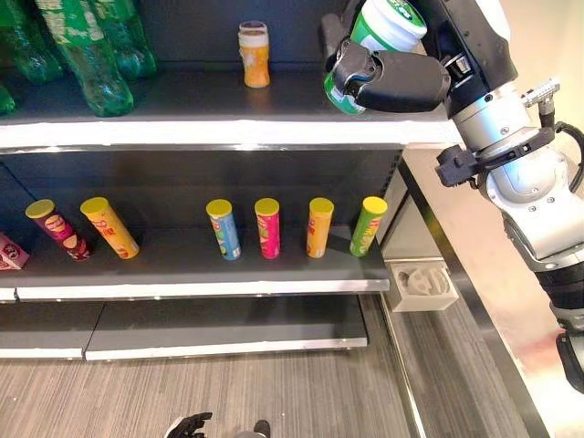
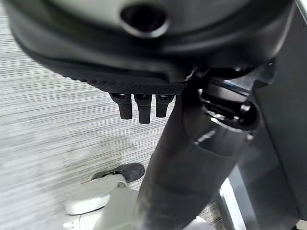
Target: Put the goods on the table back onto the shelves and tidy them up.
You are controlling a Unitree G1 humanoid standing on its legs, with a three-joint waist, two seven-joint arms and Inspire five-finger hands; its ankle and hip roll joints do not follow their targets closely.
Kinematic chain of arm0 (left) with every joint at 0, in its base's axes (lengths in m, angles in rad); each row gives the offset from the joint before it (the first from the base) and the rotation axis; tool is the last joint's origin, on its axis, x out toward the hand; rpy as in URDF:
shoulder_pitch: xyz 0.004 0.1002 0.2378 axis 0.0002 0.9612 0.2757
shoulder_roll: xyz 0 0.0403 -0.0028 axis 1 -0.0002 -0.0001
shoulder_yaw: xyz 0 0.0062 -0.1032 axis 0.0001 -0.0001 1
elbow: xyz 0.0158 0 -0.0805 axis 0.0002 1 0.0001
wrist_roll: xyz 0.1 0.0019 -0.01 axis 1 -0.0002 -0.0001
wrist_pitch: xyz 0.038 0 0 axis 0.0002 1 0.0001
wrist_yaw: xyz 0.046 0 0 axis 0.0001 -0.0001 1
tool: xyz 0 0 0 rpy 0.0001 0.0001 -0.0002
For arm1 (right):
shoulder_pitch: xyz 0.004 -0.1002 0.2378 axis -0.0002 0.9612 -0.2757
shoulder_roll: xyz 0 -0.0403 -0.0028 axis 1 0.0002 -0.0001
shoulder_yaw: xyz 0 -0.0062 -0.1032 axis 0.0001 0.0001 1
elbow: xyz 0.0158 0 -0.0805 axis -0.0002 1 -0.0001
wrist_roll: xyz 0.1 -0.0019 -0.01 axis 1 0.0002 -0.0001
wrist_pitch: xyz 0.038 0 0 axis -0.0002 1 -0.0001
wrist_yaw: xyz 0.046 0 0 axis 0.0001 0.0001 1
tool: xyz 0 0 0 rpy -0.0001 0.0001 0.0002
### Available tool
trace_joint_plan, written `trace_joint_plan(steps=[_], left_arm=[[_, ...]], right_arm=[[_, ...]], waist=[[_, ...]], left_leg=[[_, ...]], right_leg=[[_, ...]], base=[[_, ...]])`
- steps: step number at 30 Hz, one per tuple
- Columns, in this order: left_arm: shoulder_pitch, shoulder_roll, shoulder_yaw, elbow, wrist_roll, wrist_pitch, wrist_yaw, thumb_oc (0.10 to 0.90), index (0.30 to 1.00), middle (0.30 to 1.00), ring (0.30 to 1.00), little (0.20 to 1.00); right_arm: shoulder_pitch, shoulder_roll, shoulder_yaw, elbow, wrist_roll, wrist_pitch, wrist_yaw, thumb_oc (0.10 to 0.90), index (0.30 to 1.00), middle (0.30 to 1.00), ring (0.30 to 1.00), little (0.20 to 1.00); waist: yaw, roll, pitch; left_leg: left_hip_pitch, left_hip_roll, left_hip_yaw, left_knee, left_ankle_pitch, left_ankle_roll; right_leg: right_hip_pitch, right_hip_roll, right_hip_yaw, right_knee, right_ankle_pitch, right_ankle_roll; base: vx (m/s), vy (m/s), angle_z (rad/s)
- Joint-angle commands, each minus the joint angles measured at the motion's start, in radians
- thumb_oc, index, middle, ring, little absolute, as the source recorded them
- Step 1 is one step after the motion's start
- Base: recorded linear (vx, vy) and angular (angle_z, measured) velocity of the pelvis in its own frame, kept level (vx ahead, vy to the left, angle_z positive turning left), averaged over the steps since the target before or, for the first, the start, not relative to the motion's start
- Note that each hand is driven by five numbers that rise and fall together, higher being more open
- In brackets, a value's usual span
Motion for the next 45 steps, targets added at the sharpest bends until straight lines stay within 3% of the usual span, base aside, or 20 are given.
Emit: trace_joint_plan(steps=[1,3,5,7,8,9,13,20,25,30,33,37,42,45], left_arm=[[0.0,0.048,-0.048,-0.043,0.009,-0.029,0.022,0.8,0.9,0.9,0.9,0.9],[-0.005,0.054,-0.052,-0.043,0.006,-0.031,0.021,0.8,0.9,0.9,0.9,0.9],[-0.007,0.057,-0.06,-0.044,0.008,-0.029,0.014,0.8,0.9,0.9,0.9,0.9],[-0.007,0.057,-0.06,-0.044,0.008,-0.029,0.014,0.8,0.9,0.9,0.9,0.9],[-0.018,0.067,-0.082,-0.037,0.022,-0.025,0.0,0.8,0.9,0.9,0.9,0.9],[-0.016,0.061,-0.084,-0.02,0.019,-0.02,-0.002,0.8,0.9,0.9,0.9,0.9],[0.0,0.041,-0.082,0.004,0.005,-0.009,-0.003,0.8,0.9,0.9,0.9,0.9],[0.01,0.032,-0.073,0.022,-0.009,-0.004,0.006,0.8,0.9,0.9,0.9,0.9],[-0.002,0.021,-0.084,0.057,-0.025,0.006,0.019,0.8,0.9,0.9,0.9,0.9],[-0.003,0.019,-0.086,0.06,-0.025,0.007,0.02,0.8,0.9,0.9,0.9,0.9],[-0.011,0.005,-0.103,0.084,-0.014,0.011,0.027,0.8,0.9,0.9,0.9,0.9],[-0.015,-0.002,-0.102,0.087,-0.025,0.012,0.035,0.8,0.9,0.9,0.9,0.9],[-0.015,-0.002,-0.102,0.087,-0.025,0.012,0.035,0.8,0.9,0.9,0.9,0.9],[-0.02,-0.002,-0.104,0.08,-0.032,0.006,0.044,0.8,0.9,0.9,0.9,0.9]], right_arm=[[-0.154,-0.036,-0.001,0.026,0.047,-0.053,-0.051,0.4,0.3,0.3,0.3,0.3],[-0.183,-0.042,0.014,0.039,0.063,-0.058,-0.05,0.4,0.3,0.3,0.3,0.3],[-0.203,-0.06,0.037,0.06,0.073,-0.057,-0.049,0.4,0.3,0.3,0.3,0.3],[-0.203,-0.06,0.037,0.06,0.073,-0.057,-0.049,0.4,0.3,0.3,0.3,0.3],[-0.224,-0.097,0.06,0.131,0.085,-0.049,-0.049,0.4,0.3,0.3,0.3,0.3],[-0.239,-0.104,0.089,0.183,0.113,-0.041,-0.037,0.4,0.3,0.3,0.3,0.3],[-0.255,-0.086,0.122,0.253,0.163,-0.019,-0.022,0.4,0.3,0.3,0.3,0.3],[-0.259,-0.092,0.156,0.283,0.179,-0.006,-0.001,0.4,0.3,0.3,0.3,0.3],[-0.335,-0.027,0.27,0.392,0.203,0.016,0.032,0.4,0.3,0.3,0.3,0.3],[-0.344,-0.023,0.282,0.4,0.193,0.019,0.032,0.4,0.3,0.3,0.3,0.3],[-0.408,0.031,0.362,0.478,0.054,0.046,0.019,0.4,0.3,0.3,0.3,0.3],[-0.444,0.09,0.378,0.527,-0.083,0.066,-0.025,0.4,0.3,0.3,0.3,0.3],[-0.444,0.09,0.379,0.527,-0.083,0.066,-0.025,0.4,0.3,0.3,0.3,0.3],[-0.455,0.16,0.38,0.59,-0.149,0.078,-0.039,0.4,0.3,0.3,0.3,0.3]], waist=[[0.0,0.027,-0.059],[-0.017,0.039,-0.053],[-0.046,0.037,-0.04],[-0.046,0.037,-0.04],[-0.068,0.003,-0.031],[-0.074,-0.012,-0.051],[-0.07,-0.019,-0.084],[-0.068,-0.026,-0.099],[-0.075,-0.018,-0.106],[-0.077,-0.017,-0.107],[-0.084,-0.001,-0.108],[-0.085,0.01,-0.104],[-0.085,0.01,-0.104],[-0.08,0.017,-0.102]], left_leg=[[-0.048,0.014,-0.101,-0.015,-0.062,-0.023],[-0.041,0.02,-0.142,-0.015,-0.053,-0.021],[-0.026,0.01,-0.191,-0.015,-0.051,-0.017],[-0.026,0.01,-0.191,-0.015,-0.051,-0.017],[-0.02,-0.027,-0.255,-0.009,-0.052,-0.022],[-0.006,-0.029,-0.275,-0.013,-0.06,-0.032],[-0.001,-0.006,-0.279,-0.019,-0.065,-0.051],[0.001,0.016,-0.273,-0.019,-0.071,-0.068],[0.003,0.034,-0.267,-0.019,-0.073,-0.076],[0.002,0.035,-0.267,-0.019,-0.073,-0.077],[-0.007,0.041,-0.267,-0.019,-0.069,-0.079],[-0.023,0.042,-0.269,-0.019,-0.062,-0.079],[-0.023,0.042,-0.269,-0.019,-0.062,-0.079],[-0.027,0.037,-0.274,-0.019,-0.062,-0.079]], right_leg=[[-0.118,0.069,0.166,0.053,-0.038,0.036],[-0.162,0.146,0.228,0.021,-0.105,0.018],[-0.206,0.255,0.338,-0.011,-0.158,0.009],[-0.206,0.255,0.338,-0.011,-0.158,0.009],[-0.196,0.343,0.453,-0.12,-0.156,0.005],[-0.14,0.343,0.441,-0.183,-0.142,-0.003],[-0.087,0.344,0.403,-0.271,-0.113,-0.004],[-0.064,0.349,0.379,-0.313,-0.11,-0.007],[-0.058,0.356,0.365,-0.313,-0.117,-0.019],[-0.059,0.356,0.363,-0.313,-0.117,-0.019],[-0.067,0.357,0.356,-0.313,-0.118,-0.022],[-0.082,0.358,0.356,-0.313,-0.115,-0.022],[-0.082,0.358,0.356,-0.313,-0.115,-0.022],[-0.081,0.352,0.348,-0.313,-0.116,-0.02]], base=[[0.06,0.015,1.0],[0.05,-0.017,0.56],[0.04,-0.032,0.41],[0.03,-0.05,0.56],[0.13,-0.166,1.0],[0.17,-0.203,1.09],[0.08,-0.109,0.61],[0.01,-0.089,-0.03],[0.01,-0.098,0.0],[0.0,-0.008,0.02],[0.01,-0.027,0.0],[0.0,-0.013,0.0],[0.0,-0.002,0.05],[0.0,0.0,0.0]])
